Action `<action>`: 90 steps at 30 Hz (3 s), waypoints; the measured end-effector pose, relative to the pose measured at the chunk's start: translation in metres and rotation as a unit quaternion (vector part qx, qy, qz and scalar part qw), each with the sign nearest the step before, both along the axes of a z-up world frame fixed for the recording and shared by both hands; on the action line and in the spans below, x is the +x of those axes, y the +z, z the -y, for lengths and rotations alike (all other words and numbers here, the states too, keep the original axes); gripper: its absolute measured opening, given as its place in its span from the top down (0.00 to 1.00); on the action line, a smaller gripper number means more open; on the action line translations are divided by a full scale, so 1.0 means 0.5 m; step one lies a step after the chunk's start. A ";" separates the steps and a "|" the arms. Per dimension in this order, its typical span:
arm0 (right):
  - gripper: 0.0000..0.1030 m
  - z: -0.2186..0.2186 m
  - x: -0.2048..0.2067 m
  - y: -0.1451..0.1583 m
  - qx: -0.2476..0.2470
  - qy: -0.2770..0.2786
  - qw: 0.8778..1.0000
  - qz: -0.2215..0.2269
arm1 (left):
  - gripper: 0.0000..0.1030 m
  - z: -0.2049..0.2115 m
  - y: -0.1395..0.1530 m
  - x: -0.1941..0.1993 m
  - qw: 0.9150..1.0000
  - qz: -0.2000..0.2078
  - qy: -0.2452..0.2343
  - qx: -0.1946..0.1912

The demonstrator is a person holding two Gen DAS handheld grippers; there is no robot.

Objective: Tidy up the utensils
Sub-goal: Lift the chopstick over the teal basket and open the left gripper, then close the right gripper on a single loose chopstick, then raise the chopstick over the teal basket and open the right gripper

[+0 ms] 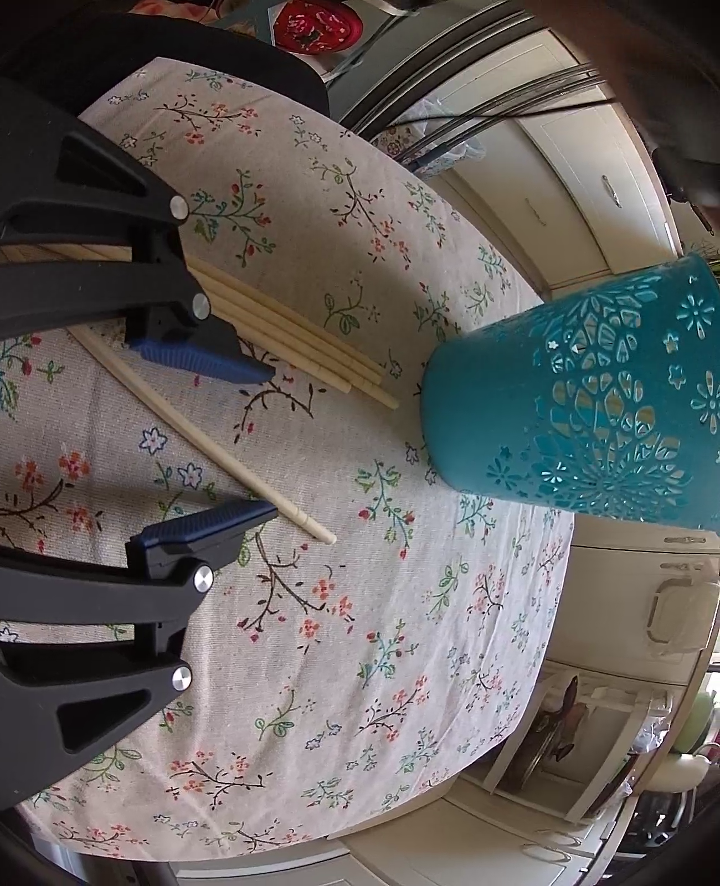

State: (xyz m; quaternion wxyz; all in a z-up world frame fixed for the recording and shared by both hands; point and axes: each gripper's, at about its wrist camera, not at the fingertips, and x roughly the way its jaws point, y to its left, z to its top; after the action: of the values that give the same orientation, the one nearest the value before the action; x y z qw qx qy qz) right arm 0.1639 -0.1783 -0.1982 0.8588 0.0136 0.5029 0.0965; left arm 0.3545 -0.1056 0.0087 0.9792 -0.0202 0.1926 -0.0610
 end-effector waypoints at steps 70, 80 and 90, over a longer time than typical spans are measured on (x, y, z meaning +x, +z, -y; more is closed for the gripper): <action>0.94 0.071 0.085 0.412 0.237 -0.078 0.933 0.258 | 0.15 -0.230 -0.377 -0.188 0.975 -0.223 0.012 0.006; 0.94 0.014 0.215 0.378 0.173 -0.141 0.922 0.316 | 0.15 -0.225 -0.377 -0.187 0.974 -0.224 0.010 0.009; 0.84 0.014 0.077 0.340 0.118 -0.103 0.941 0.301 | 0.15 -0.225 -0.377 -0.185 0.974 -0.226 0.014 0.010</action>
State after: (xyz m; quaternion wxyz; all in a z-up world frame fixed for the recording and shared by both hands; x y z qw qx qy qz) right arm 0.2022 -0.1854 -0.0282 0.9677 0.1364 0.2014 0.0658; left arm 0.2620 0.0067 -0.1799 0.9113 -0.0268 0.4091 -0.0392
